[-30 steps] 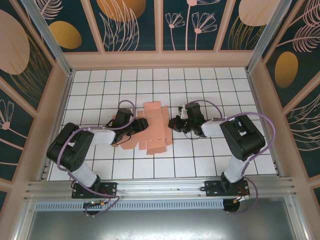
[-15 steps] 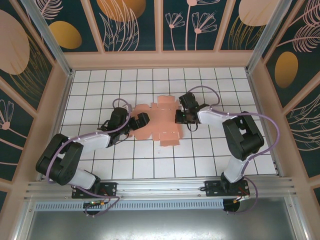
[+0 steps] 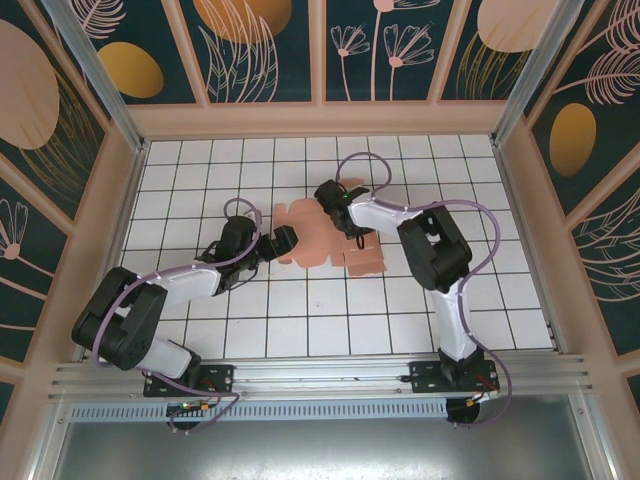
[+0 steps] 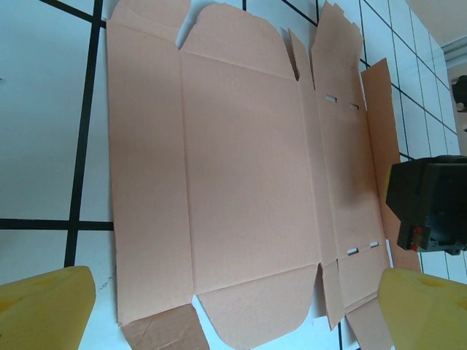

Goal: Fold the paper box

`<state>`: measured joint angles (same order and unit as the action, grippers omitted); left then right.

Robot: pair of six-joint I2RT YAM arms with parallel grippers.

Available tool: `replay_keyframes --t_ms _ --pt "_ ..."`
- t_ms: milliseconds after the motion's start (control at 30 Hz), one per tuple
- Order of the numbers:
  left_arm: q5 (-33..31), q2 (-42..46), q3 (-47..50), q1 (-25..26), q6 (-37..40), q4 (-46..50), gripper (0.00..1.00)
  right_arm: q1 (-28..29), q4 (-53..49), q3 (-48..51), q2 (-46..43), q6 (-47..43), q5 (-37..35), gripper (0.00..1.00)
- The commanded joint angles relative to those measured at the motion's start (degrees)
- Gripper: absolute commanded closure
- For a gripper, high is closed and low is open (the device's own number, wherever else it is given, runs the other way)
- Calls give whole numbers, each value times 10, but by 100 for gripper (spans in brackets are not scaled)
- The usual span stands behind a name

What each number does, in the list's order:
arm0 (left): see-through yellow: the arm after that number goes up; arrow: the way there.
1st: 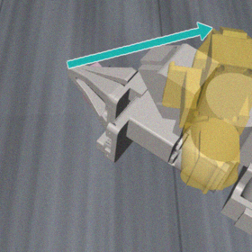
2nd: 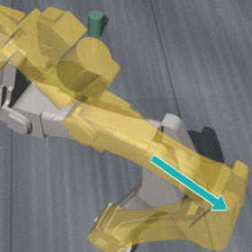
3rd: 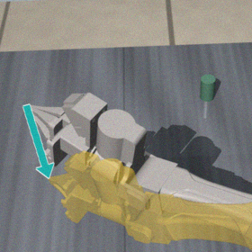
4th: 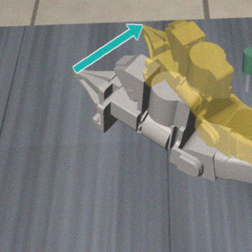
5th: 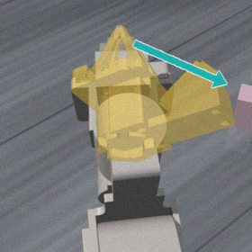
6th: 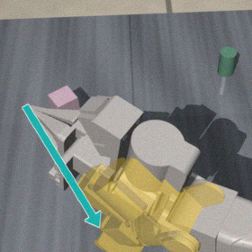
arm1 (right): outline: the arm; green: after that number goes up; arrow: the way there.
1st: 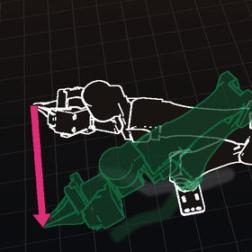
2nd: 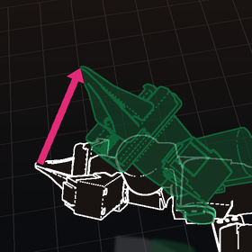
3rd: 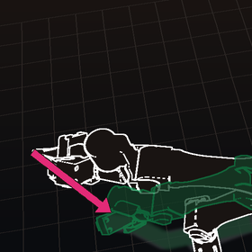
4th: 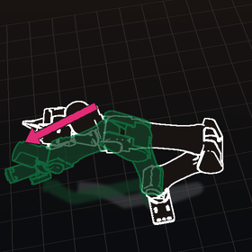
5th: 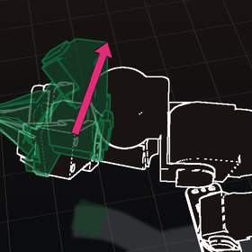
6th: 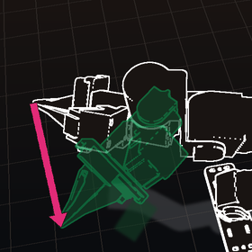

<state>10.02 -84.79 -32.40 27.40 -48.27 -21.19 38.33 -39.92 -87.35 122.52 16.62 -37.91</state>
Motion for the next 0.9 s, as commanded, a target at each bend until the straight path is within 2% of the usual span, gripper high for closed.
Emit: replay_keyframes --t_ms 0,167,267,333,433,600,667,767,867 --pt "-9 6 3 -1 1 4 1 3 -31 -8 14 6 -7 100" --pt "-36 9 4 -2 -8 3 1 -22 78 66 -81 -39 146 100" --pt "-22 -3 2 -2 -15 -15 1 -58 128 113 -130 -58 258 100" --pt "-7 -11 0 -2 -22 -29 1 -67 140 129 -143 -65 291 100" --pt "0 -22 -4 -2 -27 -33 1 -67 116 118 -128 -57 220 100" --pt "-22 -17 -2 -2 -30 -17 1 -14 36 54 -53 -26 -10 100" --pt "-29 -12 -2 -2 -28 -13 1 5 18 34 -26 -16 -65 100" --pt "-35 -6 -1 -2 -25 -10 1 20 31 31 -18 -16 -86 100" --pt "-48 5 4 -2 -17 -9 1 10 96 73 -66 -37 -27 100"
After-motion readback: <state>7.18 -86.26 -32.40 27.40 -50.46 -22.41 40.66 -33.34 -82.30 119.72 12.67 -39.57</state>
